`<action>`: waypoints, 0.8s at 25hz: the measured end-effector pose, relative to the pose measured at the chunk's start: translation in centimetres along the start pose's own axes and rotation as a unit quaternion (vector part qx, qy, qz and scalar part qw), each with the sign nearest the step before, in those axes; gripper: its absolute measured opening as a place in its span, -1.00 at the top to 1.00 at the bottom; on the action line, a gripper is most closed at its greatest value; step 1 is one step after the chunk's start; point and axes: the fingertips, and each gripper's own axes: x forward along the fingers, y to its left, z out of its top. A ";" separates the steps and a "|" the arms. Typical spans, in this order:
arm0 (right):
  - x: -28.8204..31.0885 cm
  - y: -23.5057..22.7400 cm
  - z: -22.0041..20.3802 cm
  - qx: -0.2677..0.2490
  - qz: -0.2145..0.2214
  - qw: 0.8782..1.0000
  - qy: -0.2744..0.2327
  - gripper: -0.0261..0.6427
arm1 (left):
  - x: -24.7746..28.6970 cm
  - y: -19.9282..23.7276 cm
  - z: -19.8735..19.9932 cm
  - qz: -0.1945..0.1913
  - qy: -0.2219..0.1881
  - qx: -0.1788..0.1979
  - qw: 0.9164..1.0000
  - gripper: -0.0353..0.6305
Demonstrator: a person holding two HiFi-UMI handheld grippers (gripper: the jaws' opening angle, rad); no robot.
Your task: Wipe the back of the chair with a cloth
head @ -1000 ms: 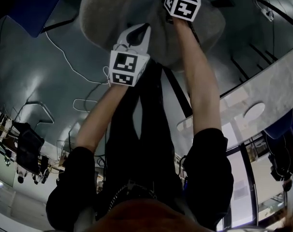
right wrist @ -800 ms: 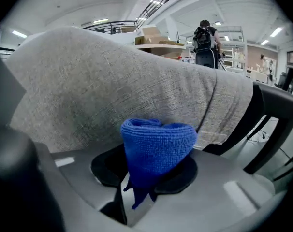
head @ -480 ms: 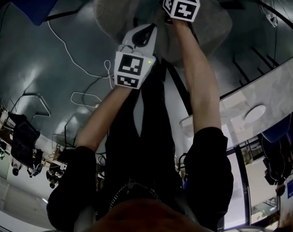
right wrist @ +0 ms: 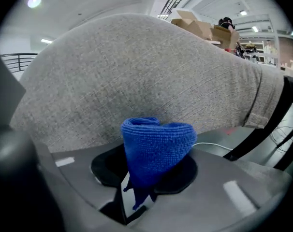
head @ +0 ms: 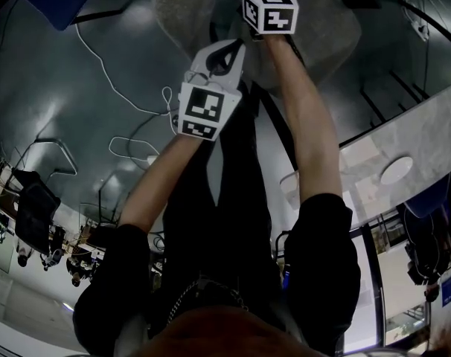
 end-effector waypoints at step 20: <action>-2.1 7.9 -5.6 -0.006 0.113 0.993 0.042 0.54 | -5.4 -0.2 -4.1 0.011 0.018 0.024 0.999 0.88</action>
